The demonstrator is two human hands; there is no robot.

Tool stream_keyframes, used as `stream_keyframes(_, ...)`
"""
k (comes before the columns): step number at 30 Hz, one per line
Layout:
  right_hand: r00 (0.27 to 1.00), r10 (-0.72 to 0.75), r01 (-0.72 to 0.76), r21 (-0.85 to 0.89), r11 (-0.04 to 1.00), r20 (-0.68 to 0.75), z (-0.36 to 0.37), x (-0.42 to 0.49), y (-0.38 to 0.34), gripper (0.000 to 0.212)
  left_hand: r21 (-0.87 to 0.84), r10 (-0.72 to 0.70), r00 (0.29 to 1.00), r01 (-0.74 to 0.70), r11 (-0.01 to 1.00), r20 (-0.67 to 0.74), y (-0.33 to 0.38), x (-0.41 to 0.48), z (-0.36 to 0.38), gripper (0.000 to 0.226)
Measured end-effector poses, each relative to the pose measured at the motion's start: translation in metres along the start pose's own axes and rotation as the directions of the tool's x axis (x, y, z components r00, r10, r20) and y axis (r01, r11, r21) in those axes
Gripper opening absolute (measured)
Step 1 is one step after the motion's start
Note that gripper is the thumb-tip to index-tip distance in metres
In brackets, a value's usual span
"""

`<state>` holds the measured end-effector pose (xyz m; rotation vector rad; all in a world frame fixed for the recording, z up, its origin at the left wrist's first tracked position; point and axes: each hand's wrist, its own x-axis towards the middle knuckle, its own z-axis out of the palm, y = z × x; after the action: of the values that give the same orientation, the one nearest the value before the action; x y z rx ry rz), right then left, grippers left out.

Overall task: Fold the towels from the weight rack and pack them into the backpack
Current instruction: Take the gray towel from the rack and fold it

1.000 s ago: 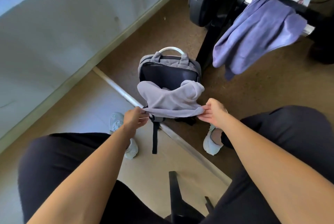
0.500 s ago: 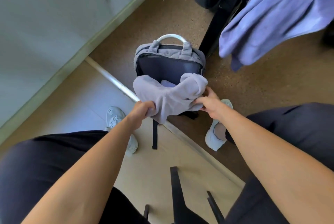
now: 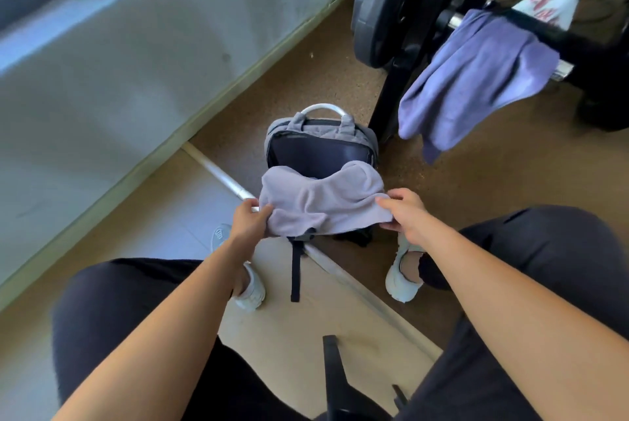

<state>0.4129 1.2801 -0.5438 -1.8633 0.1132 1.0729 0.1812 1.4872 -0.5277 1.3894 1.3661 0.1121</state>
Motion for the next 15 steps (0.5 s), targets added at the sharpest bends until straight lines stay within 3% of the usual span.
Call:
stream_keyframes(3, 0.992, -0.116, 0.104, 0.196, 0.975, 0.048, -0.006, -0.028, -0.028, 0.059, -0.152, 0.084, 0.995, -0.092, 0.984, -0.056, 0.027, -0.019, -0.011, 0.026)
stream_keyframes(6, 0.955, -0.237, 0.179, 0.289, 0.940, 0.180, -0.008, -0.062, -0.056, 0.040, -0.286, 0.195, 0.980, -0.197, 0.938, -0.034, 0.049, -0.037, -0.020, 0.028)
stream_keyframes(9, 0.910, -0.315, 0.180, 0.427, 0.886, 0.269, -0.012, -0.095, -0.077, 0.026, -0.431, 0.245, 0.967, -0.192, 0.882, 0.071, 0.062, -0.057, -0.031, 0.025)
stream_keyframes(13, 0.812, -0.424, 0.089, 0.633, 0.769, 0.402, -0.028, -0.135, -0.090, 0.045, -0.633, 0.338, 0.924, -0.155, 0.759, 0.178, 0.074, -0.073, -0.046, 0.032)
stream_keyframes(15, 0.751, -0.507, 0.118, 0.669, 0.734, 0.423, -0.030, -0.151, -0.091, 0.056, -0.706, 0.407, 0.891, -0.157, 0.690, 0.199, 0.073, -0.085, -0.050, 0.045)
